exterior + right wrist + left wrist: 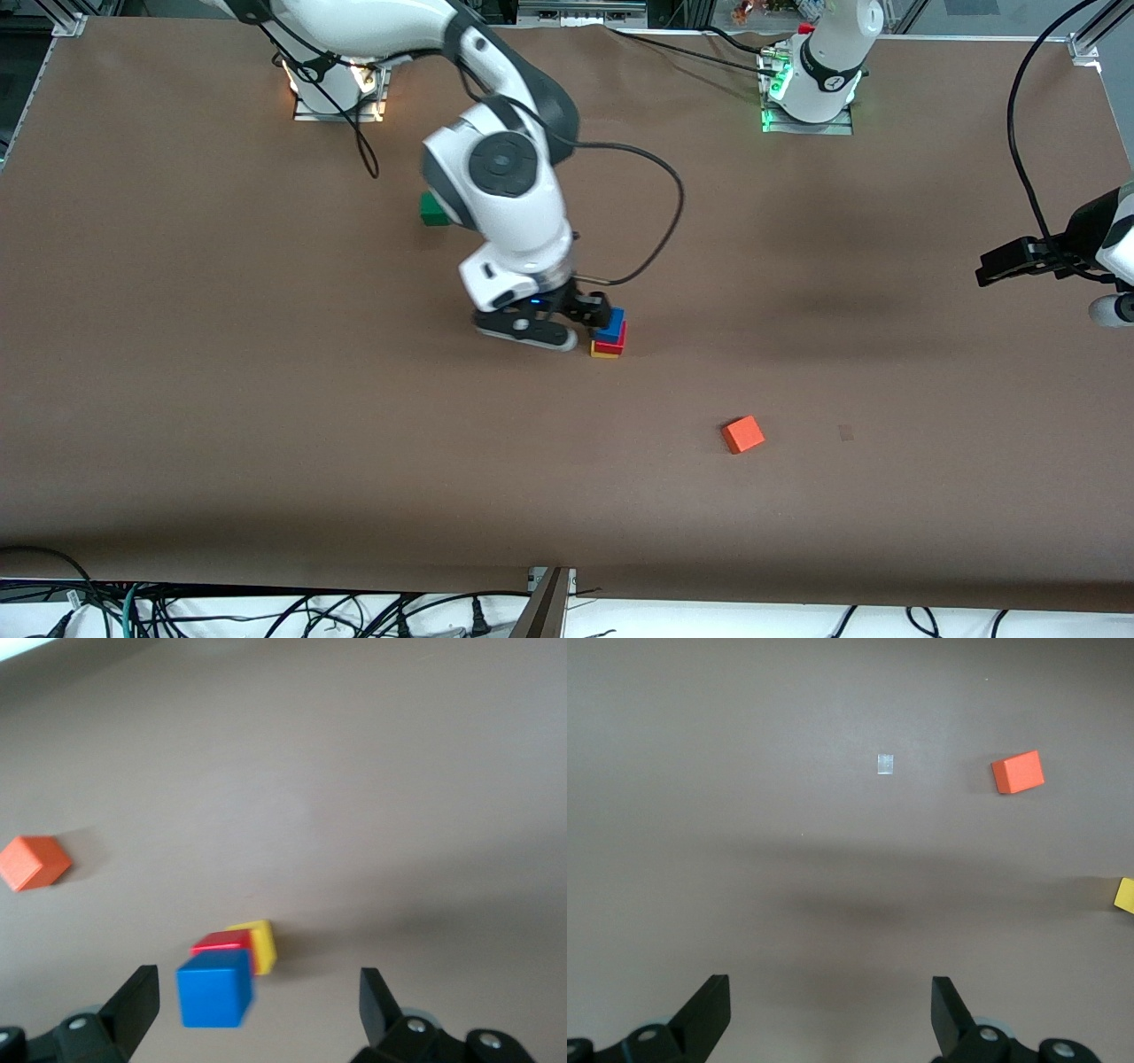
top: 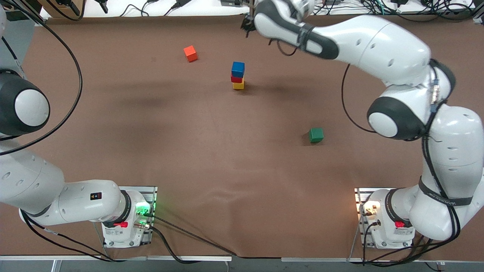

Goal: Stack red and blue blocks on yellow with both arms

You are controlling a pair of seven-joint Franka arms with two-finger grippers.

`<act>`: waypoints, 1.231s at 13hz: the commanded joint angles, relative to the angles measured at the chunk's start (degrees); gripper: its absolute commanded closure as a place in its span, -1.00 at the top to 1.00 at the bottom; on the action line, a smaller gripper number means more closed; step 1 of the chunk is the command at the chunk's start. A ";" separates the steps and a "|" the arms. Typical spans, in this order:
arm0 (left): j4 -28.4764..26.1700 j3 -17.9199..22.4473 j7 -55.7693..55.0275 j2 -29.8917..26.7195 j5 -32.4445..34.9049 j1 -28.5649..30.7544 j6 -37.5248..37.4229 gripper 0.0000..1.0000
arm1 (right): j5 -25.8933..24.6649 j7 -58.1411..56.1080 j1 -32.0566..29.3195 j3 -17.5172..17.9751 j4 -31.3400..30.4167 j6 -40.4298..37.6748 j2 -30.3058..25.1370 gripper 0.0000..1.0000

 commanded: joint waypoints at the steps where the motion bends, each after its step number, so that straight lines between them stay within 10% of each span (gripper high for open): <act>1: -0.57 -0.15 1.25 -0.45 -1.28 0.61 0.66 1.00 | 5.28 -10.87 -7.39 0.64 -1.57 -11.13 -5.94 0.99; 9: -0.57 -0.15 1.25 -0.54 -1.28 0.61 0.66 1.00 | 6.11 -30.07 -21.04 -0.15 -34.49 -14.96 -36.78 0.99; 16: -0.57 -0.15 1.16 -0.45 -1.37 0.61 0.66 1.00 | 0.73 -45.73 -24.39 -1.56 -38.58 -14.60 -42.09 0.99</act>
